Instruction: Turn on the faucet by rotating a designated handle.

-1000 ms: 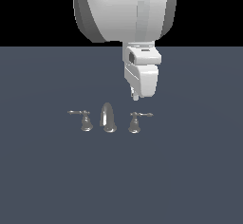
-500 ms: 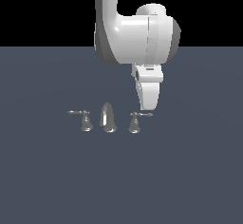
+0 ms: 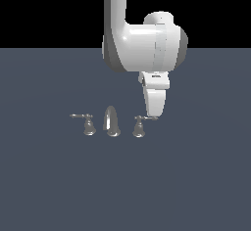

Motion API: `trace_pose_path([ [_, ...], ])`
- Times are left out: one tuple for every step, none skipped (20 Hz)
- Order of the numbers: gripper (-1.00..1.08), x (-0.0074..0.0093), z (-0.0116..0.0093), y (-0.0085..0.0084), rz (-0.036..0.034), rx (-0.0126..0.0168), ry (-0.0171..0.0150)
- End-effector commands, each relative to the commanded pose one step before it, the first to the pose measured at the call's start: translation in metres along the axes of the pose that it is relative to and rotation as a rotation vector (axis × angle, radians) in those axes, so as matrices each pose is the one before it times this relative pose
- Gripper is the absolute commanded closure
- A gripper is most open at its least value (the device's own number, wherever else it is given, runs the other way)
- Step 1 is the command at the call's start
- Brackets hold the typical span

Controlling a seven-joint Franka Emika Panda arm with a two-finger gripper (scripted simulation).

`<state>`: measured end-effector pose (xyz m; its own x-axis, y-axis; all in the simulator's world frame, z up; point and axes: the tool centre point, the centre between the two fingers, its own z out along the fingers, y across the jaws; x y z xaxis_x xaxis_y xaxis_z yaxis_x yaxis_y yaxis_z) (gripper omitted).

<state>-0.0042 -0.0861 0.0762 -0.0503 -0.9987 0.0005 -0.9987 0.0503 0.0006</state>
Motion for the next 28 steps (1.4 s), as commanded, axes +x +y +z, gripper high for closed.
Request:
trace_pose_path([
  [1.08,-0.00020,-0.00043,-0.00019,-0.00039,0.00059,-0.00039],
  [1.08,0.00000,0.00000,0.00000,0.00000,0.00000,0.00000],
  [1.08,0.00000,0.00000,0.00000,0.00000,0.00000,0.00000],
  [1.08,0.00000,0.00004,0.00000,0.00000,0.00000,0.00000],
  [1.08,0.00160,0.00000,0.00326,0.00000,0.00000,0.00000],
  [1.08,0.00161,0.00000,0.00328,0.00000,0.00000,0.00000],
  [1.08,0.00161,0.00000,0.00329,0.00000,0.00000,0.00000],
  [1.08,0.00162,0.00000,0.00331,0.00000,0.00000,0.00000],
  [1.08,0.00163,0.00000,0.00332,0.00000,0.00000,0.00000],
  [1.08,0.00164,-0.00001,0.00334,0.00000,0.00000,0.00000],
  [1.08,0.00165,-0.00001,0.00335,0.00000,0.00000,0.00000],
  [1.08,0.00166,-0.00001,0.00336,0.00000,0.00000,0.00000],
  [1.08,0.00168,-0.00001,0.00338,0.00000,0.00000,0.00000],
  [1.08,0.00169,-0.00001,0.00339,0.00000,0.00000,0.00000],
  [1.08,0.00170,-0.00001,0.00340,0.00000,0.00000,0.00000],
  [1.08,0.00000,0.00000,0.00000,0.00000,0.00000,0.00000],
  [1.08,-0.00777,-0.00017,-0.00738,-0.01110,0.00740,-0.00226],
  [1.08,-0.00037,0.00002,0.00354,0.00080,-0.00053,0.00016],
  [1.08,-0.00049,-0.00006,0.00355,0.00057,-0.00038,0.00011],
  [1.08,-0.00028,0.00007,0.00357,0.00098,-0.00065,0.00019],
  [1.08,-0.00050,-0.00007,0.00358,0.00057,-0.00038,0.00011],
  [1.08,-0.00029,0.00007,0.00360,0.00098,-0.00065,0.00019],
  [1.08,-0.00050,-0.00007,0.00361,0.00057,-0.00038,0.00011],
  [1.08,-0.00030,0.00007,0.00363,0.00098,-0.00065,0.00019],
  [1.08,-0.00051,-0.00007,0.00364,0.00057,-0.00038,0.00011],
  [1.08,-0.00031,0.00006,0.00366,0.00098,-0.00066,0.00019],
  [1.08,-0.00051,-0.00007,0.00367,0.00057,-0.00038,0.00011],
  [1.08,-0.00032,0.00006,0.00369,0.00098,-0.00066,0.00019],
])
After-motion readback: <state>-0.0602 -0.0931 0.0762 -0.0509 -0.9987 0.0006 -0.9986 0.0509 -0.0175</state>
